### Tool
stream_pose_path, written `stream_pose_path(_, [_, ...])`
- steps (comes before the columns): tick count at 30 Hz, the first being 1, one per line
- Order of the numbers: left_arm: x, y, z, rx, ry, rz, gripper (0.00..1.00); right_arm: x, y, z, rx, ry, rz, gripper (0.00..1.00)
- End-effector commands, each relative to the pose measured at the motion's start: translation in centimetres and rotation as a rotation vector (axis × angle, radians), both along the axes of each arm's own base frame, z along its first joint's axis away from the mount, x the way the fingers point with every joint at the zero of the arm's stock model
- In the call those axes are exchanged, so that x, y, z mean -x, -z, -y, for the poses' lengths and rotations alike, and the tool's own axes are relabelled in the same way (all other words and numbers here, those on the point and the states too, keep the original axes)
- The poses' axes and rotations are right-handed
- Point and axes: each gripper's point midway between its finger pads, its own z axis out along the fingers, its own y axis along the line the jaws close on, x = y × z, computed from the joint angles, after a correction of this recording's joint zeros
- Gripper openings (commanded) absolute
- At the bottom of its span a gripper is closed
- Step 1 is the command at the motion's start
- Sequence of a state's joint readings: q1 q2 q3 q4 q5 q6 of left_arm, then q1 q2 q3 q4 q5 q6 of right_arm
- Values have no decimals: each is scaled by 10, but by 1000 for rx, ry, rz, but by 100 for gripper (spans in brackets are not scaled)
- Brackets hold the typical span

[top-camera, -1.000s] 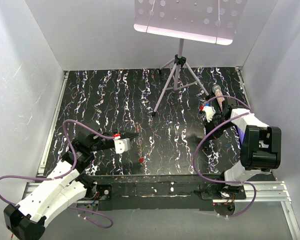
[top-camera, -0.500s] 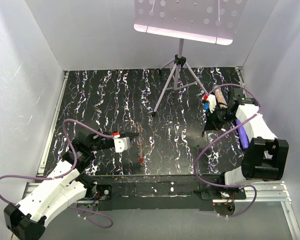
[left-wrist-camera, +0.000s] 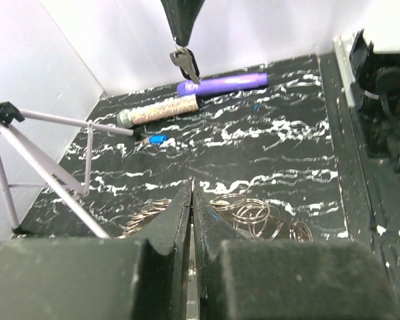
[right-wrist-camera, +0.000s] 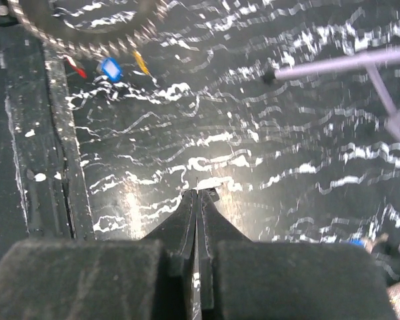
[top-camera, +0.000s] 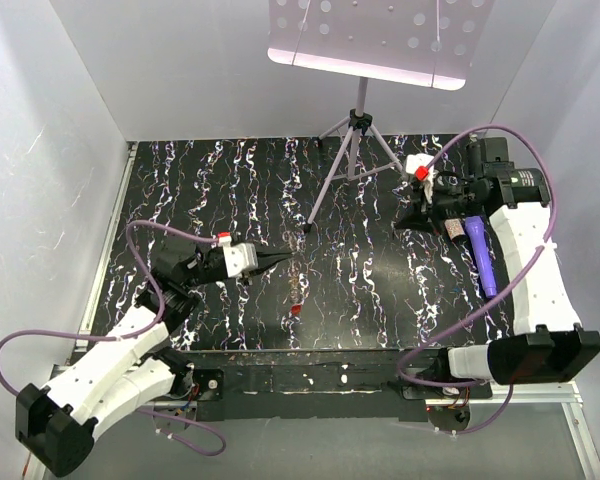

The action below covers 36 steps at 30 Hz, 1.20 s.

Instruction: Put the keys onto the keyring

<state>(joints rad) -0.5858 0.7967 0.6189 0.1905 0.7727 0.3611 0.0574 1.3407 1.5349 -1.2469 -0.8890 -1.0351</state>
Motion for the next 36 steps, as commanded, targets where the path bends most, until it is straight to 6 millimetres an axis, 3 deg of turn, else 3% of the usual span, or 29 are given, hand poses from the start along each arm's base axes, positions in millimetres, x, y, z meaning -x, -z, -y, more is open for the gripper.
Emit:
stream_pose_path(1, [7, -56, 10, 157, 74, 25, 0, 34, -39, -32, -55, -181, 136, 1])
stream_pose_path(8, [-3, -58, 17, 198, 122, 11, 0, 53, -46, -79, -56, -370, 197, 1])
stream_pose_path(16, [14, -35, 16, 145, 229, 85, 0, 73, -39, -118, -66, -437, 429, 1])
stream_pose_path(19, [13, -30, 14, 110, 217, 112, 0, 78, -31, -126, -67, -455, 417, 1])
stream_pose_path(24, [11, -20, 16, 74, 229, 109, 0, 67, -22, -138, -69, -403, 416, 1])
stream_pose_path(36, [2, 2, 17, -12, 209, 118, 0, 76, 0, -147, -38, -410, 343, 1])
